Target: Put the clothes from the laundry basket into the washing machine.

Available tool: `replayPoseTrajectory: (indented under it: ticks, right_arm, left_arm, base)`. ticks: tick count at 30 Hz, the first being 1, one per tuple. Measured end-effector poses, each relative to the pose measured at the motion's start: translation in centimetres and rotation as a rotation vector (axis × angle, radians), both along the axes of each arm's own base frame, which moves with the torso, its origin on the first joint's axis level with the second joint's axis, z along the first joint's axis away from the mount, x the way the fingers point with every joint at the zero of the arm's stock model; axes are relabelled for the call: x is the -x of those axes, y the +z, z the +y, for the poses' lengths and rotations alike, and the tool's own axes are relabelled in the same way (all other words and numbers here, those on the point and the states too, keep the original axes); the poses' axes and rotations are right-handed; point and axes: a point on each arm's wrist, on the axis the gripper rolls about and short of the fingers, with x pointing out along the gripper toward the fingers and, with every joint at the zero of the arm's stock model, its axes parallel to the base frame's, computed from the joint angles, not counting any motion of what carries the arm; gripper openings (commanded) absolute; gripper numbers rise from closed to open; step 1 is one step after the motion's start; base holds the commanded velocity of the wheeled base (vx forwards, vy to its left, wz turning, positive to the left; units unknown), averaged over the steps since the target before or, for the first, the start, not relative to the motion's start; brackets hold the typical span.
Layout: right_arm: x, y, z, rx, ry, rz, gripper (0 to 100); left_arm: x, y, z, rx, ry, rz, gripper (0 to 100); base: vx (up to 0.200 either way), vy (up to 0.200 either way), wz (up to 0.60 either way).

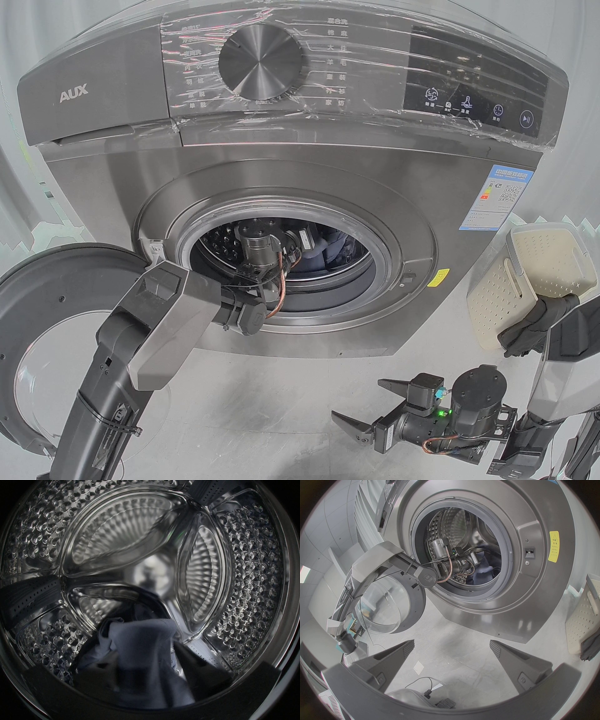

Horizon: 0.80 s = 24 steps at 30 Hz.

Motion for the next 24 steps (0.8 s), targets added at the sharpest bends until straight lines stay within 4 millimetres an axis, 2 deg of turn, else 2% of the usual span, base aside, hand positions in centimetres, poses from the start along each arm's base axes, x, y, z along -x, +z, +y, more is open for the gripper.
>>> replayPoseTrajectory:
  ticks: [7, 14, 20, 24]
  right_arm:
    - [0.0, 0.0, 0.0, 0.0, 0.0, 0.0, 100]
    - [0.0, 0.0, -0.1, 0.0, -0.004, 0.0, 100]
    - [0.0, 0.1, -0.4, 0.004, -0.012, 0.002, 100]
    - [0.3, 0.1, -0.8, 0.014, -0.03, 0.002, 100]
  left_arm:
    - [1.2, -1.2, -0.2, -0.04, -0.016, 0.067, 100]
    - [4.4, -3.3, 0.0, -0.145, -0.057, 0.2, 100]
    - [8.1, -3.1, 0.3, -0.21, -0.099, 0.274, 100]
    - [11.9, -2.7, 0.3, -0.254, -0.145, 0.322, 100]
  base:
    - [0.0, 0.0, 0.0]
    - [0.0, 0.0, 0.0]
    - [0.0, 0.0, 0.0]
    - [0.0, 0.0, 0.0]
